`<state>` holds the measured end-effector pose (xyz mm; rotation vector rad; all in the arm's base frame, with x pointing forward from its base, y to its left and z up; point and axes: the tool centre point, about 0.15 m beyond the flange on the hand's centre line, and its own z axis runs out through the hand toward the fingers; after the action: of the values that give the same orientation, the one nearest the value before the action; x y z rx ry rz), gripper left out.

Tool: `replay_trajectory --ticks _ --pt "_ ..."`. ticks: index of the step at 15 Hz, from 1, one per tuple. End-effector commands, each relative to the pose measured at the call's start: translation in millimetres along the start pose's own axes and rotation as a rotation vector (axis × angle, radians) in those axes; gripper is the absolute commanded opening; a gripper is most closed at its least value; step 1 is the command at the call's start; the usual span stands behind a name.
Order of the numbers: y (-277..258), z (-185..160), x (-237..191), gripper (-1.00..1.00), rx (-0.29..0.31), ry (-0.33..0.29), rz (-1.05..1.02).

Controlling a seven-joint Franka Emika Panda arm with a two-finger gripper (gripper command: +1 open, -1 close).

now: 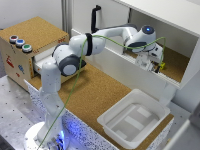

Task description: Store the grasped pink object in the box

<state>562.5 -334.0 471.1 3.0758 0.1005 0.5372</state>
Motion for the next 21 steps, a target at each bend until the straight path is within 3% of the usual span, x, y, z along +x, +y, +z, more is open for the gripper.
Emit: replay_trajectory --ticks 1,9,21 --pt "48 28 -46 -1.00 0.002 -0.133 0.085" --pt "78 86 -144 -1.00 -0.013 -0.321 0.120" --pt "36 177 -186 -1.00 0.014 -0.475 0.028"
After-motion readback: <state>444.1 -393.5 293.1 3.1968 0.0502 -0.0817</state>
